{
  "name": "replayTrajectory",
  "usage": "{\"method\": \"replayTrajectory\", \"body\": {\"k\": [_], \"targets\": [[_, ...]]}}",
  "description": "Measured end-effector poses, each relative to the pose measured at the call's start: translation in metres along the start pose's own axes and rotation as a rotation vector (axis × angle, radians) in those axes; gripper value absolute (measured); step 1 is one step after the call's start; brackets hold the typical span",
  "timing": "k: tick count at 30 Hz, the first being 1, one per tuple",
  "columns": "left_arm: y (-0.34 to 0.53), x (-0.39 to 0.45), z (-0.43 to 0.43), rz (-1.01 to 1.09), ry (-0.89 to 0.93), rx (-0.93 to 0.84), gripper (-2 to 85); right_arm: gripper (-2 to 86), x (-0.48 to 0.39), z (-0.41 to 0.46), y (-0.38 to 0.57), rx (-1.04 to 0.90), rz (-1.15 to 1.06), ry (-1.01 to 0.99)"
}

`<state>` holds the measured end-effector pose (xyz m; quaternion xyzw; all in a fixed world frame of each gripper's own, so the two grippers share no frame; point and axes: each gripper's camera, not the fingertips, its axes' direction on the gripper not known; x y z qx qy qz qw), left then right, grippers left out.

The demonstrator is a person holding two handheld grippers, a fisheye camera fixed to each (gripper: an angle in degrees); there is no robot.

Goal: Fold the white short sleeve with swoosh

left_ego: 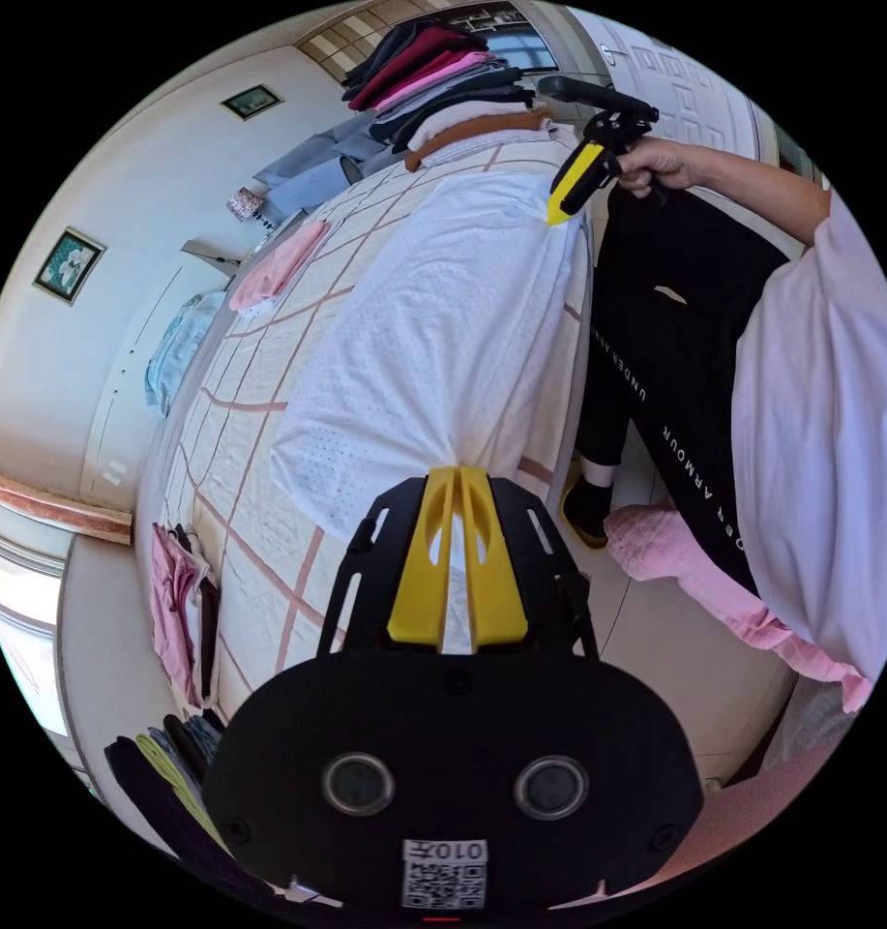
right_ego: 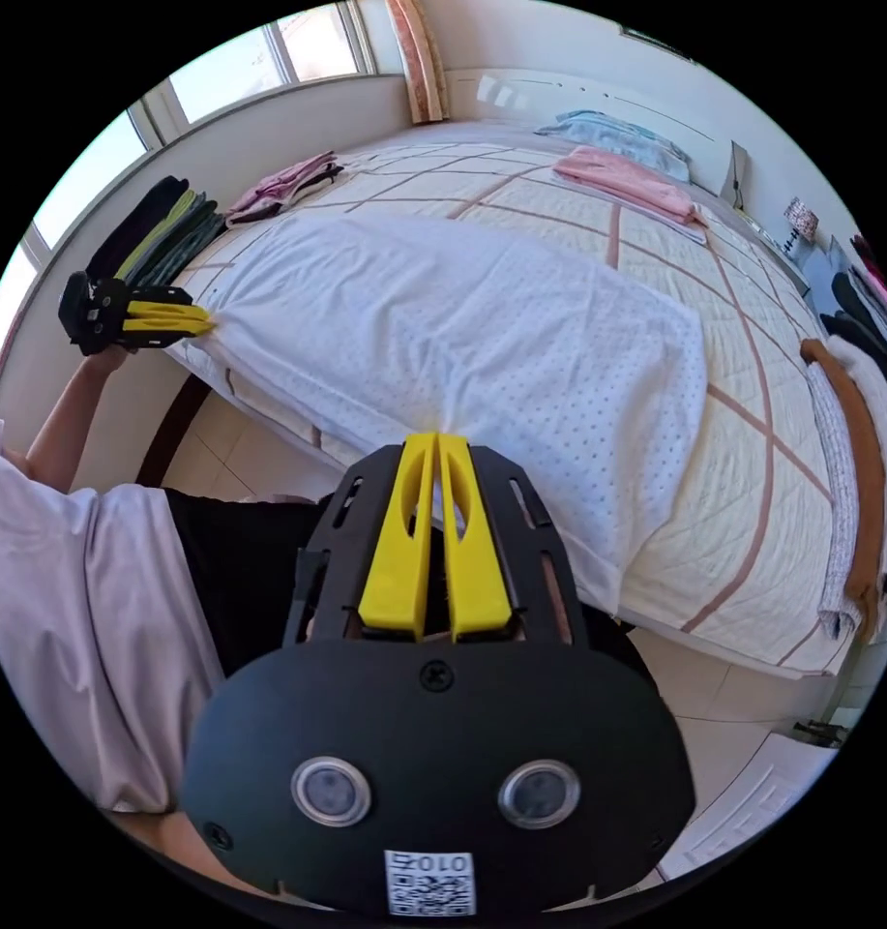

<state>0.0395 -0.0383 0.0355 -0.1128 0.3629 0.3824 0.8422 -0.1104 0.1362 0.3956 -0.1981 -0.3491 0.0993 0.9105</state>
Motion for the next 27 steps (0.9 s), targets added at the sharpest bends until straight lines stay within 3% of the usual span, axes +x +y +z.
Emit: {"method": "replayTrajectory", "body": {"k": [2, 7, 11, 16, 19, 22, 27], "targets": [[0.010, -0.008, -0.001, -0.041, 0.081, 0.019, 0.1, 1.8, -0.001, 0.001, 0.002, -0.002, 0.020, -0.038], [0.033, -0.006, -0.028, -0.138, 0.057, 0.047, 0.8, 2.6, -0.039, -0.015, 0.006, -0.023, -0.026, 0.003], [0.059, -0.003, -0.026, -0.274, 0.041, 0.079, 2.0, 3.0, -0.099, -0.032, 0.002, 0.129, -0.130, 0.030], [0.087, -0.004, 0.011, -0.342, 0.145, 0.055, 2.4, 3.8, -0.128, 0.025, -0.019, -0.078, -0.132, 0.106], [0.124, -0.014, -0.016, -0.482, 0.094, 0.099, 2.1, 3.6, -0.171, -0.010, -0.015, 0.074, -0.135, 0.227], [0.171, -0.025, -0.031, -0.668, 0.091, 0.156, 1.4, 4.7, -0.241, -0.023, -0.025, 0.191, -0.244, 0.282], [0.201, -0.017, -0.036, -0.754, 0.134, 0.258, 0.2, 13.7, -0.372, 0.039, -0.069, 0.118, -0.561, 0.303]]}}
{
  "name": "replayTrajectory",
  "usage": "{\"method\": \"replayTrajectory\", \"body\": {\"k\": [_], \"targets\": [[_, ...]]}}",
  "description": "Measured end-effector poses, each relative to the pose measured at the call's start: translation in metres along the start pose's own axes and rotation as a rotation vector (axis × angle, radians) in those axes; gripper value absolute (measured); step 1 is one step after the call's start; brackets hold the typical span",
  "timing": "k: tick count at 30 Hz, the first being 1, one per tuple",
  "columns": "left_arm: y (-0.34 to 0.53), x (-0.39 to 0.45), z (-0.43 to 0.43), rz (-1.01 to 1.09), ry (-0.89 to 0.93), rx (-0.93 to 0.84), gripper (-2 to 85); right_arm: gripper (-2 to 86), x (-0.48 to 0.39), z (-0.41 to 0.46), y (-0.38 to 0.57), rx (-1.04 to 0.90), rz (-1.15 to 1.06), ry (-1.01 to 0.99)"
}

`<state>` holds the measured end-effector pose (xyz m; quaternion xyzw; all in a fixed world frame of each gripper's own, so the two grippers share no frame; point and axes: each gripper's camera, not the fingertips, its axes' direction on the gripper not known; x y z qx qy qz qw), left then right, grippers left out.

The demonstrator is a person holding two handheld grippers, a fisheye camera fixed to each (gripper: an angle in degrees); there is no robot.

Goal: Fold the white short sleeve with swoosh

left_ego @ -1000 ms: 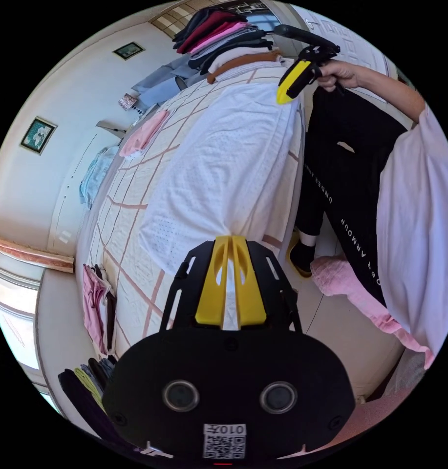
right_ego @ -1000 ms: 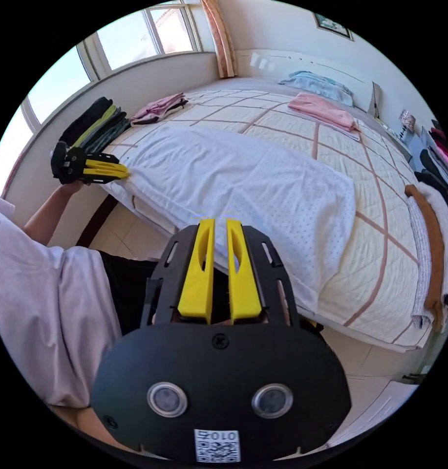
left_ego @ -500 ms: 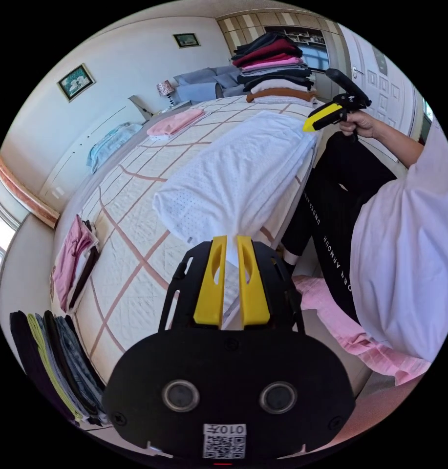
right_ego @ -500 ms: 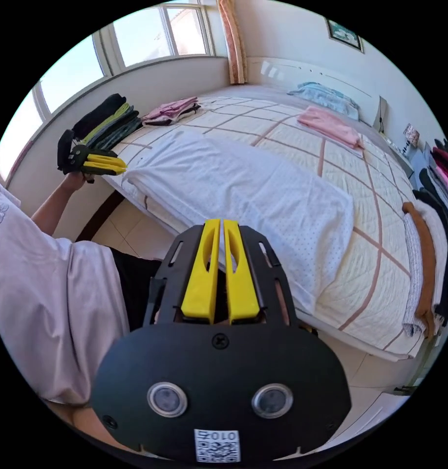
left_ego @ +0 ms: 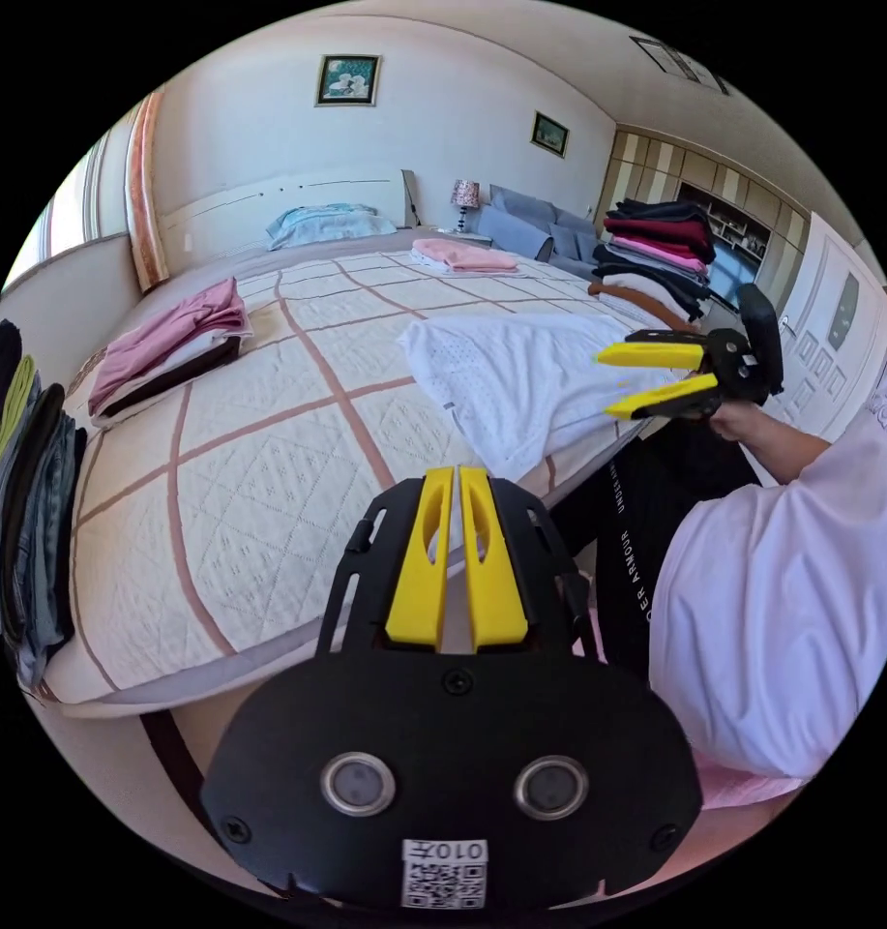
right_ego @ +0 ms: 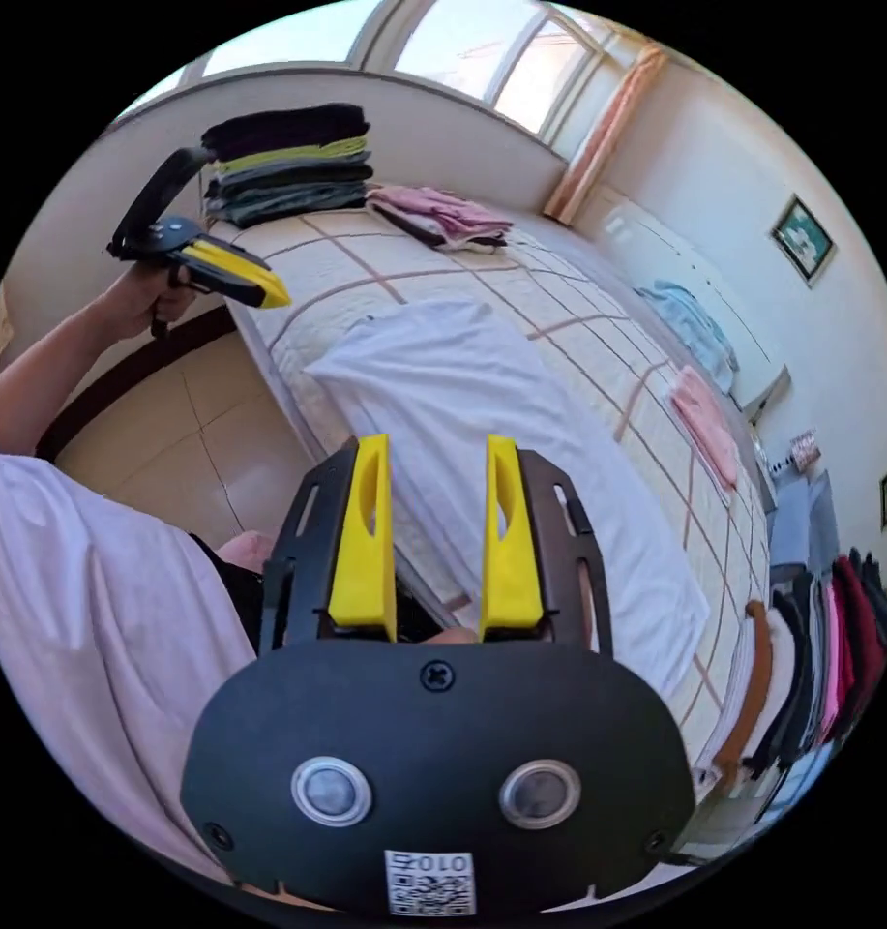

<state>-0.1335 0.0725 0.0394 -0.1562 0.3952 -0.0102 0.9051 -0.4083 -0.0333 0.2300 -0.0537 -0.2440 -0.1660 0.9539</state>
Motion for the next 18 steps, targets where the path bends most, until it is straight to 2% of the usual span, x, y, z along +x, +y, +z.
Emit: {"method": "replayTrajectory", "body": {"k": [6, 11, 16, 18], "targets": [[0.035, 0.000, -0.005, -0.039, 0.004, -0.002, 0.0, 14.3, -0.076, 0.034, -0.049, -0.029, -0.297, 0.200], [0.053, -0.007, -0.007, -0.069, 0.040, 0.014, -0.1, 11.1, -0.080, 0.047, -0.050, -0.063, -0.355, 0.290], [0.046, 0.003, -0.004, -0.027, 0.055, 0.031, -0.2, 6.8, -0.030, 0.026, -0.044, -0.082, -0.266, 0.078], [0.039, 0.011, -0.002, -0.003, 0.066, 0.044, -0.2, 6.0, 0.020, 0.018, -0.043, -0.080, -0.114, -0.150]]}}
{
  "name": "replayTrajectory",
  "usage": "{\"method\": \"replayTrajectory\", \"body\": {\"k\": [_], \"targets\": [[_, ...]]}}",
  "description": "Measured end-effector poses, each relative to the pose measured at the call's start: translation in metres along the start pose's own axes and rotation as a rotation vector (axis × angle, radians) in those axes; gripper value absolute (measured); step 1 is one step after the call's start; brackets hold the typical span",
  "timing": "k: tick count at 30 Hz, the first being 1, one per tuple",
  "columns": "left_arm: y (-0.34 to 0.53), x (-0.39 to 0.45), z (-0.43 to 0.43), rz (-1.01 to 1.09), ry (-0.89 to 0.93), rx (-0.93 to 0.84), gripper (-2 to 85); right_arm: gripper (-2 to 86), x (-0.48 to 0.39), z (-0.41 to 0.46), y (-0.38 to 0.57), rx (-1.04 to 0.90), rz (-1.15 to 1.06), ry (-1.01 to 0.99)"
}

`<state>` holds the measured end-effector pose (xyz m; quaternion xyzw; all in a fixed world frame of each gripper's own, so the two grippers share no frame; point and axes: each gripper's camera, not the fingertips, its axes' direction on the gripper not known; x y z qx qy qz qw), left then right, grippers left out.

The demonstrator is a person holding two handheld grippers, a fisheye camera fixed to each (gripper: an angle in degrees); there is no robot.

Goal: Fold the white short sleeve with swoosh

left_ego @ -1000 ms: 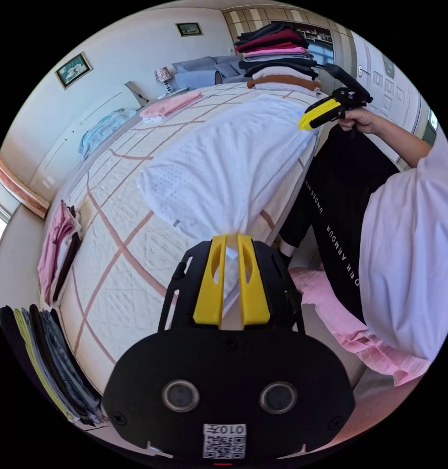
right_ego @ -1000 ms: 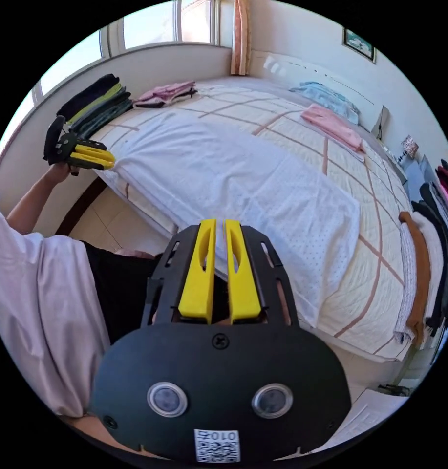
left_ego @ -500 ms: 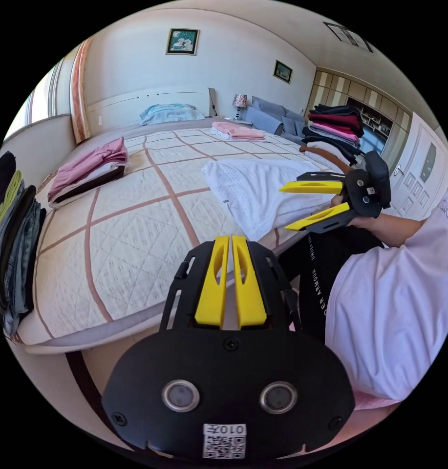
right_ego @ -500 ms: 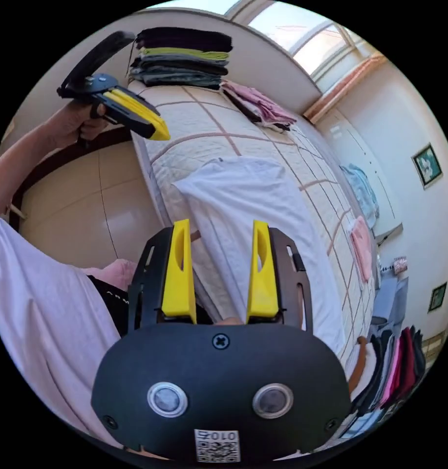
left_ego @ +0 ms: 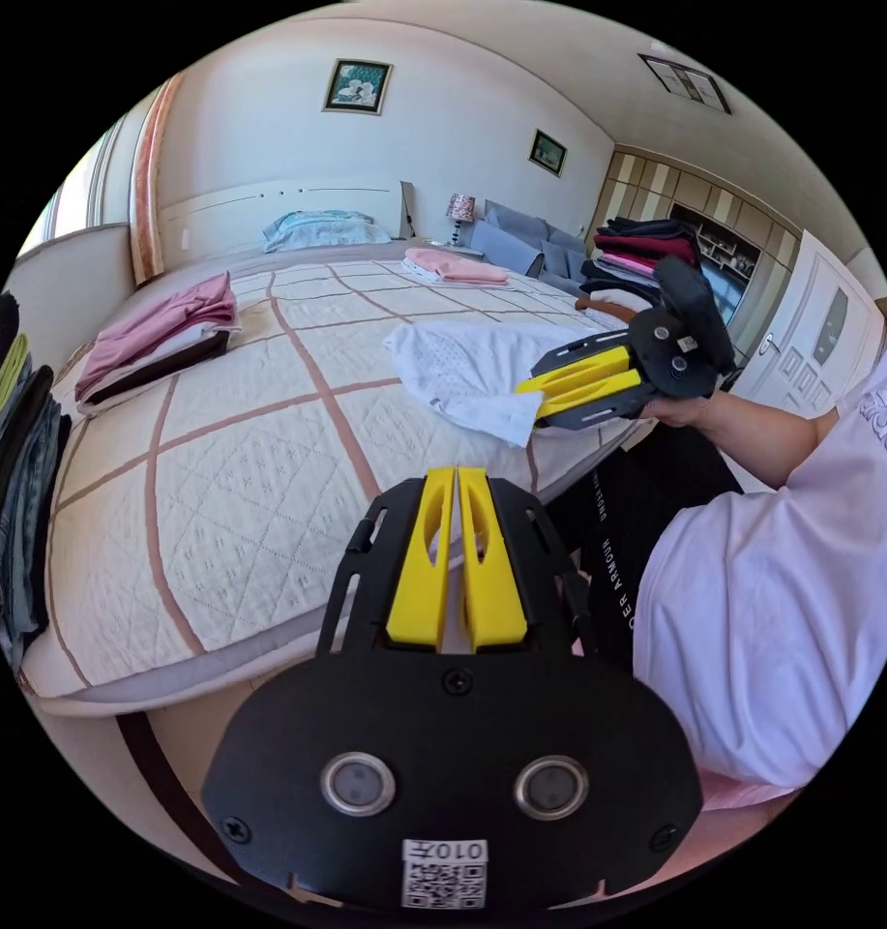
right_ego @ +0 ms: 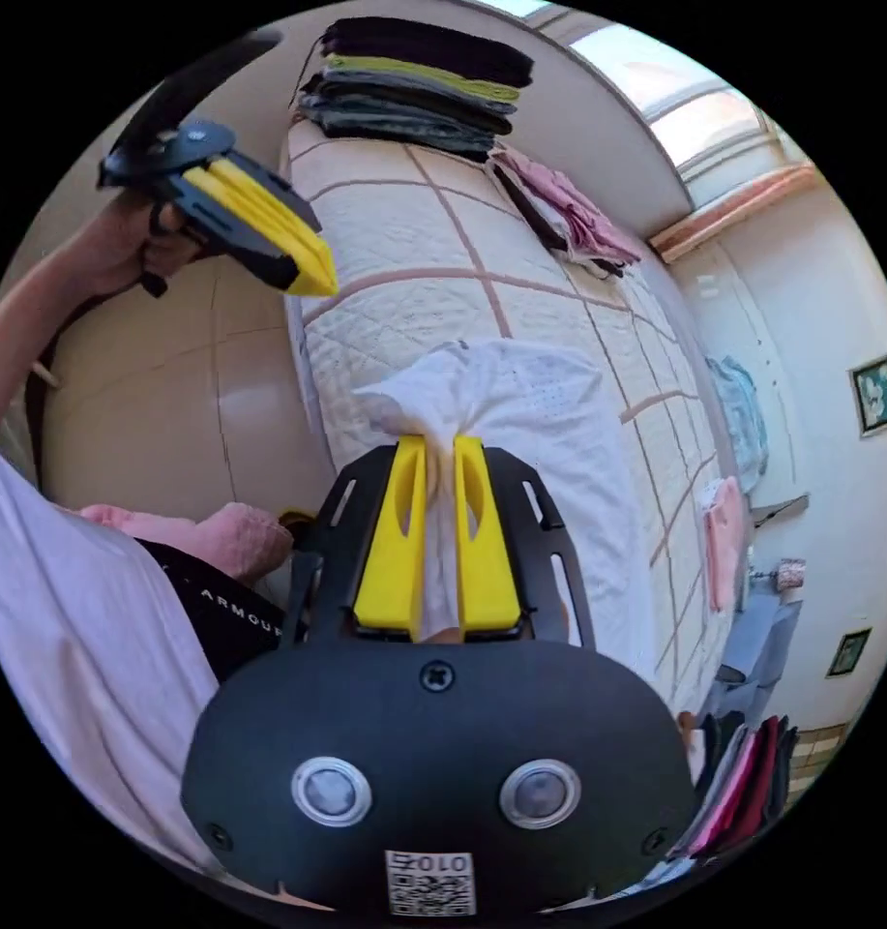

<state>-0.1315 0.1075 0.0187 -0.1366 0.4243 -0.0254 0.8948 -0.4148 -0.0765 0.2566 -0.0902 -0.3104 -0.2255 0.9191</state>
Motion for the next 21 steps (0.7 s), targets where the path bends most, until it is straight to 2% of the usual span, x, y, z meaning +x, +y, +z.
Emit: {"method": "replayTrajectory", "body": {"k": [1, 3, 4, 6, 7, 9, 11, 14, 17, 18, 21], "targets": [[-0.006, 0.007, 0.000, 0.017, 0.004, 0.016, -0.2, 5.9, 0.014, -0.003, 0.003, 0.009, 0.043, -0.065], [-0.016, 0.018, 0.001, 0.045, 0.016, 0.041, -0.2, 5.6, 0.077, -0.015, 0.027, 0.081, 0.237, -0.325], [-0.022, 0.026, 0.001, 0.064, 0.027, 0.052, -0.2, 5.6, 0.093, -0.020, 0.037, 0.116, 0.293, -0.373], [-0.032, 0.039, 0.004, 0.094, 0.042, 0.063, -0.2, 5.5, 0.153, -0.048, 0.101, 0.290, 0.548, -0.466], [-0.037, 0.048, 0.007, 0.116, 0.054, 0.064, -0.2, 5.5, 0.166, -0.056, 0.123, 0.340, 0.611, -0.476], [-0.043, 0.063, 0.014, 0.148, 0.072, 0.060, -0.2, 5.5, 0.203, -0.089, 0.227, 0.573, 0.842, -0.475], [-0.051, 0.085, 0.029, 0.190, 0.094, 0.040, -0.1, 5.5, 0.215, -0.099, 0.312, 0.684, 1.037, -0.412], [-0.062, 0.118, 0.054, 0.246, 0.144, 0.017, 0.0, 5.4, 0.220, -0.074, 0.422, 0.684, 1.334, -0.325], [-0.077, 0.156, 0.079, 0.309, 0.191, -0.010, 0.4, 5.5, 0.218, -0.025, 0.495, 0.686, 1.552, -0.390], [-0.080, 0.164, 0.083, 0.321, 0.196, -0.012, 0.5, 5.5, 0.218, -0.011, 0.511, 0.708, 1.569, -0.455], [-0.088, 0.214, 0.102, 0.404, 0.191, -0.007, 1.8, 5.6, 0.219, -0.006, 0.528, 0.736, 1.556, -0.476]]}}
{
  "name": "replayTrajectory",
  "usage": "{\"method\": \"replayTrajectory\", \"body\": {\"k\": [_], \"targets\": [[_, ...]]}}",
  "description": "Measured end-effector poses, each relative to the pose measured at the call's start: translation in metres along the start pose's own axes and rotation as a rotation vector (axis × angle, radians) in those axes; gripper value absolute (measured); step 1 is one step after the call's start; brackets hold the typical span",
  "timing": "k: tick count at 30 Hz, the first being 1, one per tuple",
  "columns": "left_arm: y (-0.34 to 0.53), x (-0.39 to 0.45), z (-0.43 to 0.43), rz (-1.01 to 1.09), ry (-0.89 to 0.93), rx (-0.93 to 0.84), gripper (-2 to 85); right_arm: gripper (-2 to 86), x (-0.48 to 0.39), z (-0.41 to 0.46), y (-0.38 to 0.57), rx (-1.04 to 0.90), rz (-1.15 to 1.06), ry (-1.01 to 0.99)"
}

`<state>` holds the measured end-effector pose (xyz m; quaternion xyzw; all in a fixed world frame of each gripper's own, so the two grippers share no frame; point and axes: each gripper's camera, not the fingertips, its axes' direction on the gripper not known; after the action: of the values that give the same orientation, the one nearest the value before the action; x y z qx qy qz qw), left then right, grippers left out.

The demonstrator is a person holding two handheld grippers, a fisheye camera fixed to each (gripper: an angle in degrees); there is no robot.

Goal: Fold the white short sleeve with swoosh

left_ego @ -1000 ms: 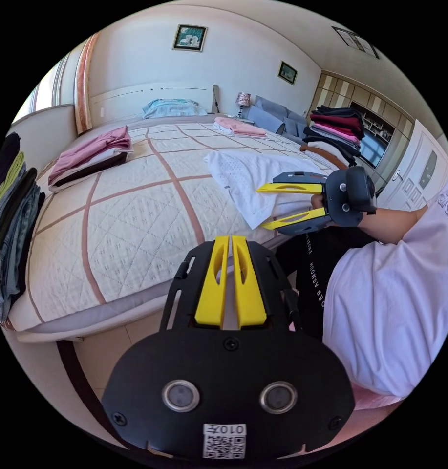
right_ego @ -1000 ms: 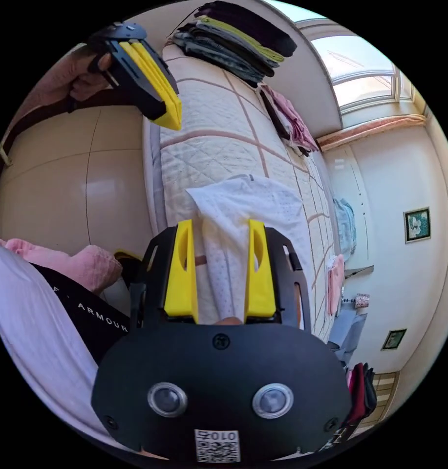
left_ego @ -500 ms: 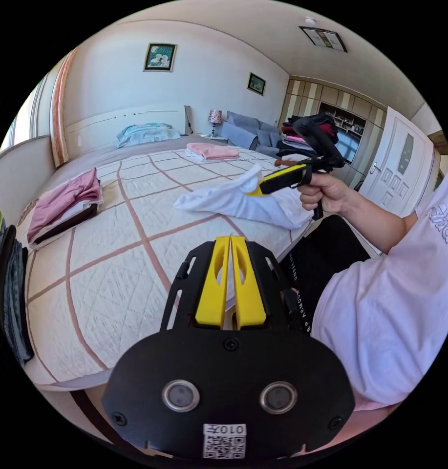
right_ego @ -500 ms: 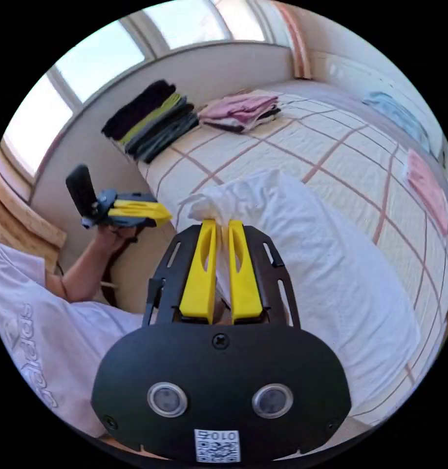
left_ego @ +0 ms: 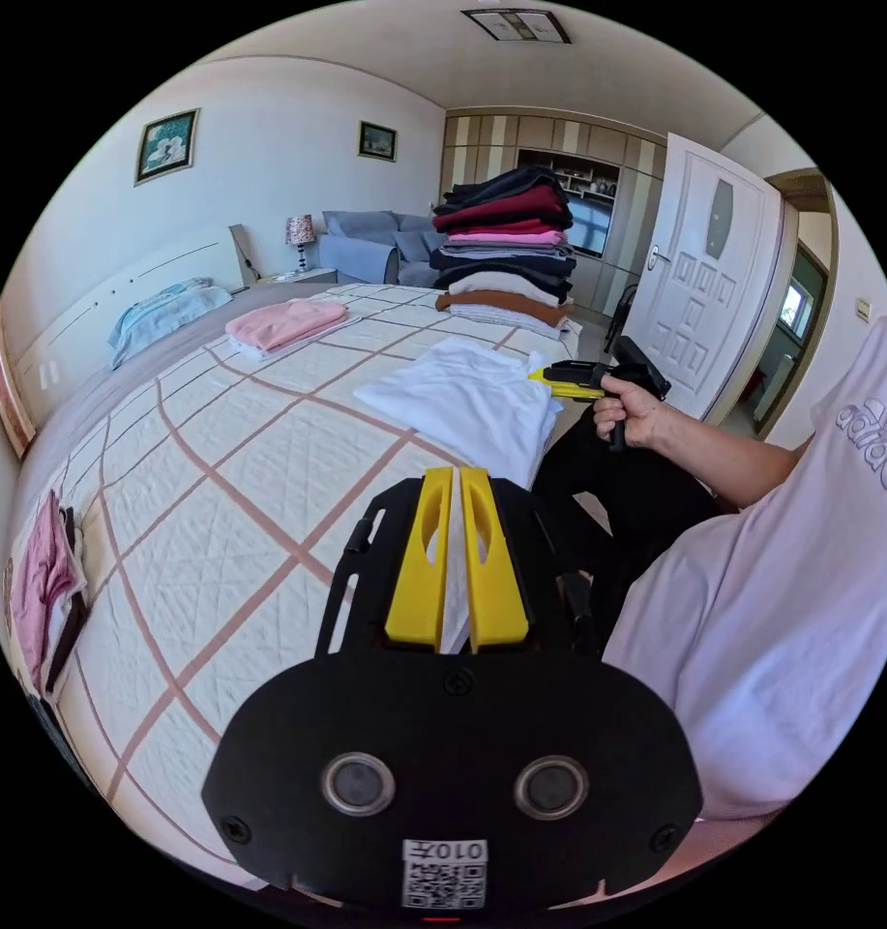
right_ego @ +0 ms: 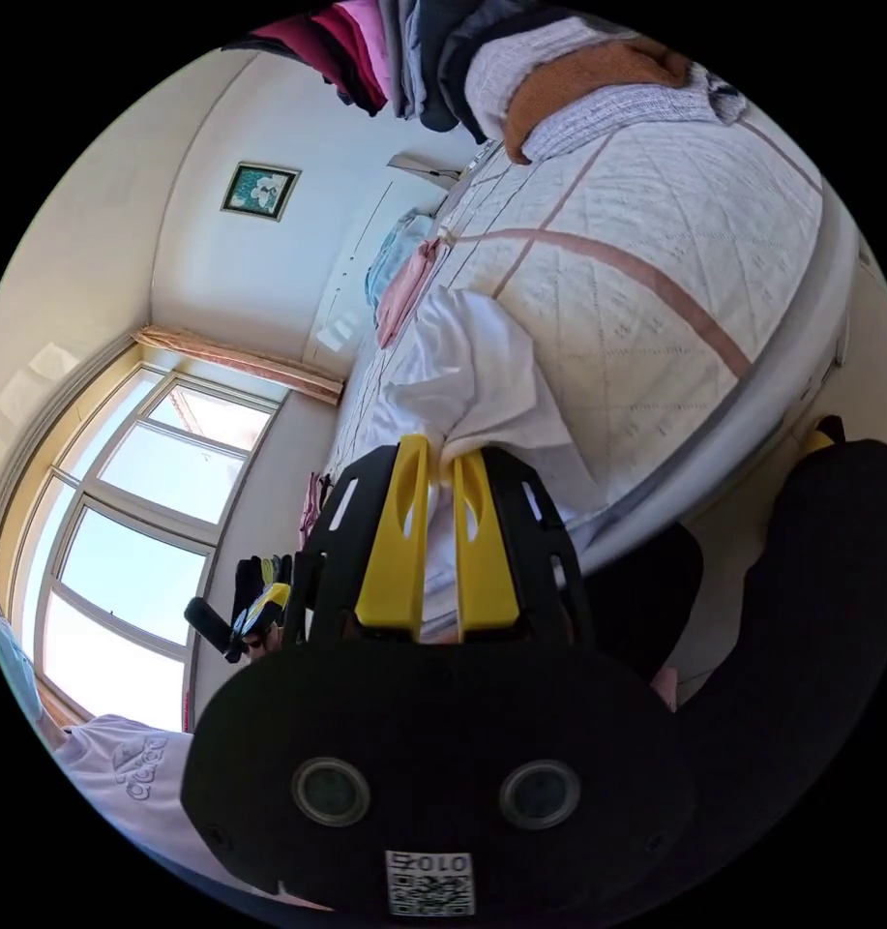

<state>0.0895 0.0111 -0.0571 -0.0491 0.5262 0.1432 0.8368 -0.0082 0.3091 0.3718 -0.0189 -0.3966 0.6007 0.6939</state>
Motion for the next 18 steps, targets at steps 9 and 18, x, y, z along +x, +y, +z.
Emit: {"method": "replayTrajectory", "body": {"k": [9, 18], "targets": [[-0.031, 0.171, 0.128, 0.469, -0.276, -0.085, 7.7, 5.6, 0.016, -0.033, -0.016, -0.021, 0.061, -0.096], [-0.021, 0.216, 0.198, 0.531, -0.486, -0.181, 7.6, 5.6, 0.014, -0.053, -0.019, -0.016, 0.074, -0.186]]}}
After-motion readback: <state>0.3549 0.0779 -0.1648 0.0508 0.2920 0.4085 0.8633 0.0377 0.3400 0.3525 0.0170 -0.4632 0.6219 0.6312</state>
